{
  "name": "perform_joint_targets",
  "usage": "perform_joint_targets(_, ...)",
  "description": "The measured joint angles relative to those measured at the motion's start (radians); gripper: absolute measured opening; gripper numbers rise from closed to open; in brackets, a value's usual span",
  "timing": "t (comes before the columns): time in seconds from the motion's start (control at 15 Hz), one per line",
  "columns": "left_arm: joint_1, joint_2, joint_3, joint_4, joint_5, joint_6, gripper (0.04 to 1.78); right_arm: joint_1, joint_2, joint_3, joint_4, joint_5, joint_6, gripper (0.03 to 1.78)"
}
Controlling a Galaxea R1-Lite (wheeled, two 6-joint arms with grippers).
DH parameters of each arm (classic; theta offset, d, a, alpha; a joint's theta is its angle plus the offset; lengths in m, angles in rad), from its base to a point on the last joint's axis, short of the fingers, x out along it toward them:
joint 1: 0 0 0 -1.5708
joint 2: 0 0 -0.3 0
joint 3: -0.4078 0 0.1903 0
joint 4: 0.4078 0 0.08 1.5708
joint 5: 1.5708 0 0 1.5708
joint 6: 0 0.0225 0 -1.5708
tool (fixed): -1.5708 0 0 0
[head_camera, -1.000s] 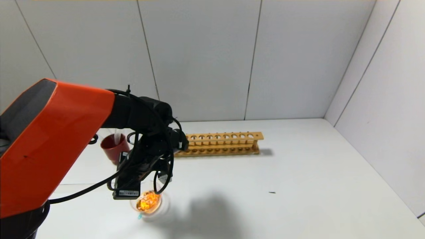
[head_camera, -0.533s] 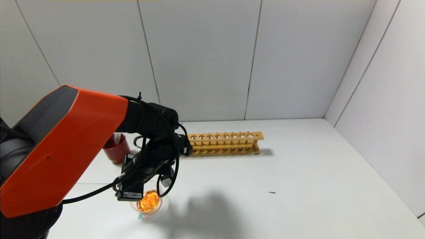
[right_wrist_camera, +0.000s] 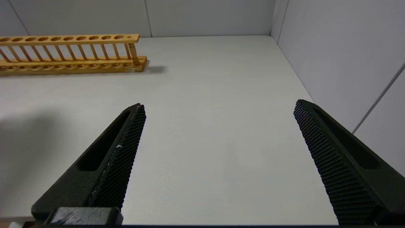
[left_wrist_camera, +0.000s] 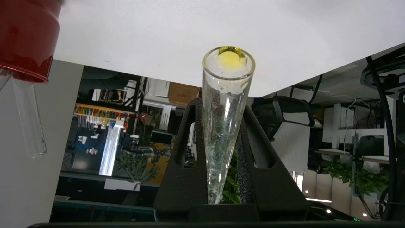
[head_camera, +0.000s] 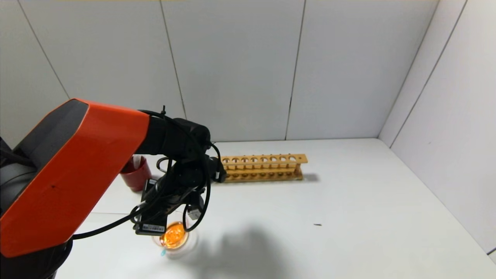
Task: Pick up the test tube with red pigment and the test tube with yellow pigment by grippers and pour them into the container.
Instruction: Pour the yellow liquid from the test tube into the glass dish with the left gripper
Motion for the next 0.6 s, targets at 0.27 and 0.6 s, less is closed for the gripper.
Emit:
perform_joint_targets(0.27, -0.008, -0.008, 0.004, 0.013, 0.0, 0.001, 0.31, 0.0, 0.0, 0.0, 0.0, 0.0, 0.0, 1.71)
perform_joint_targets(0.6, -0.013, -0.019, 0.026, 0.001, -0.06, -0.028, 0.31, 0.0, 0.0, 0.0, 0.0, 0.0, 0.0, 1.71)
